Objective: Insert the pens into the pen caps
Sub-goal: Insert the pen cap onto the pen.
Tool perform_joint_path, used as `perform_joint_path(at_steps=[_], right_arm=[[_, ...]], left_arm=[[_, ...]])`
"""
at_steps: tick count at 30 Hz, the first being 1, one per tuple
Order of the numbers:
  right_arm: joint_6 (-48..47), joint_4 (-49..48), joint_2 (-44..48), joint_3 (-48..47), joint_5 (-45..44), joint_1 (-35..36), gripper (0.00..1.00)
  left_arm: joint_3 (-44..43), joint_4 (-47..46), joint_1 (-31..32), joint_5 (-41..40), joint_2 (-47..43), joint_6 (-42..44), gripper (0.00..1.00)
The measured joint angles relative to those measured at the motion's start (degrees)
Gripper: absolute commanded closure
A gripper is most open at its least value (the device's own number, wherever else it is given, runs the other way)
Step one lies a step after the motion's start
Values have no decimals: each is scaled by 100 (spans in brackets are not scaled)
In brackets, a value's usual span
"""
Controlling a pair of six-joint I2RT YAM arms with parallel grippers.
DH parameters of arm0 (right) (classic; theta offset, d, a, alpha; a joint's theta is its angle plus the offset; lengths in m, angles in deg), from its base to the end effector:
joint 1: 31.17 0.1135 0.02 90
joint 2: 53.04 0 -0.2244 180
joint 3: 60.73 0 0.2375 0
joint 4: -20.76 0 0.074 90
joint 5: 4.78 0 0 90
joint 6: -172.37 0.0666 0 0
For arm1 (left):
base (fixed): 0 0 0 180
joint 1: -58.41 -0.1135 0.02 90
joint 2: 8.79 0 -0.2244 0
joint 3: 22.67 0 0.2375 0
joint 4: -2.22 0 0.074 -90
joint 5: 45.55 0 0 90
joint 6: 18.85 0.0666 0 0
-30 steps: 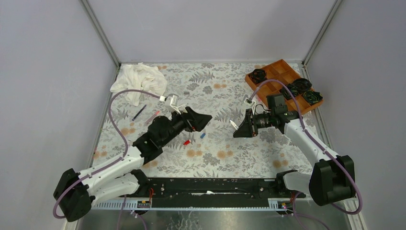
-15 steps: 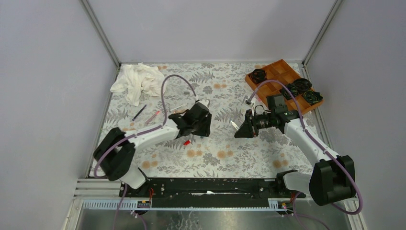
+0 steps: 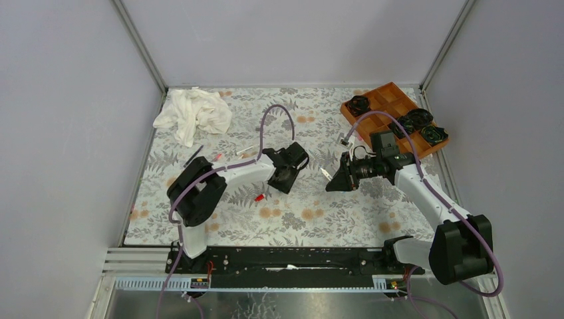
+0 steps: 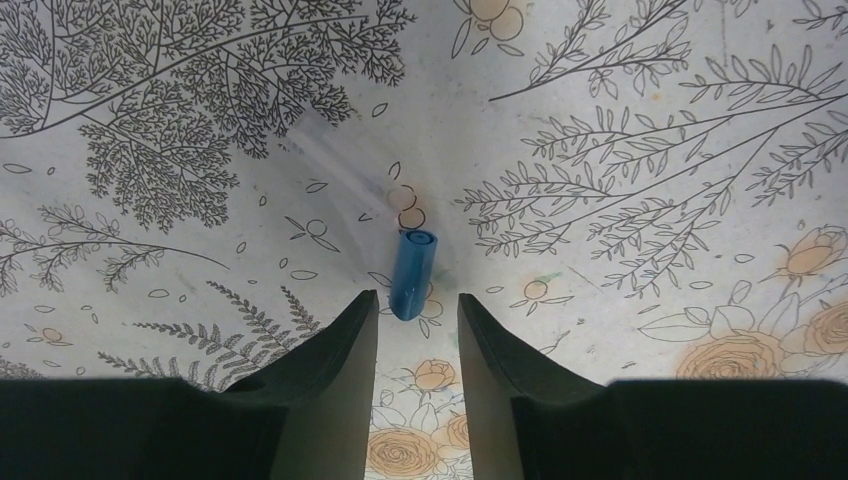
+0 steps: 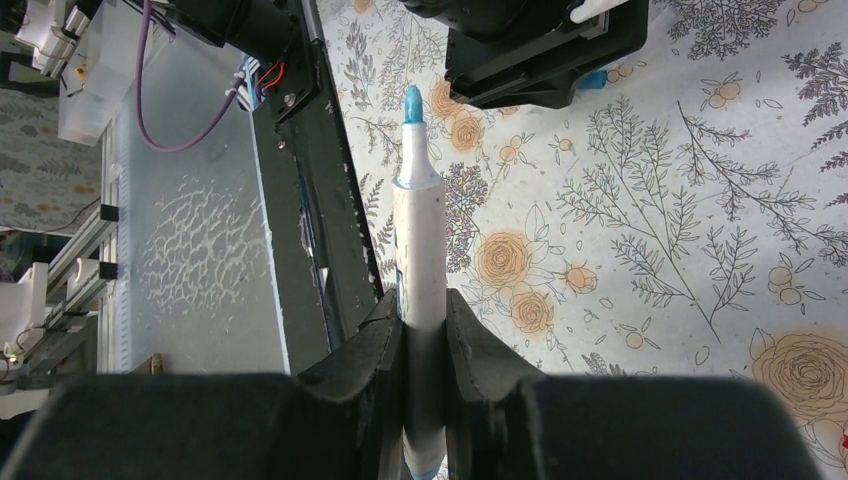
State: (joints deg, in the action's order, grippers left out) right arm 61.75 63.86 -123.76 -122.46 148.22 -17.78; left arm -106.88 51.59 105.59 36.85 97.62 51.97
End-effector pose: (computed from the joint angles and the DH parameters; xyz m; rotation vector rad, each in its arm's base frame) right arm 0.2241 0.1144 0.2060 -1.0529 1.9080 1.2580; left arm 0.2427 -0.2489 0.1062 0.6479 2.7233 -0.0929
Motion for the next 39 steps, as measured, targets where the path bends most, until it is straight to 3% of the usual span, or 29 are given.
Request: perform_joint_path(at_steps=[21,27,30,34,39], right_arm=[[-20,87,-7,-66,2,0,100],[-20,87,-7,-66,4,0,100],[-20,87,-7,-66,4,0,100],[-22,90,-7,-66,4,0,100],[-66,90,-7,-66,13,0,100]], left_arm=[[-275,59,-186,140,299,245,67],[-284,61,-197,205,319,254,79],[-284,61,-197,278,319,267,93],[-212,-9,-197,330,275,243,100],[319,-345,-199,407,-140,35,100]])
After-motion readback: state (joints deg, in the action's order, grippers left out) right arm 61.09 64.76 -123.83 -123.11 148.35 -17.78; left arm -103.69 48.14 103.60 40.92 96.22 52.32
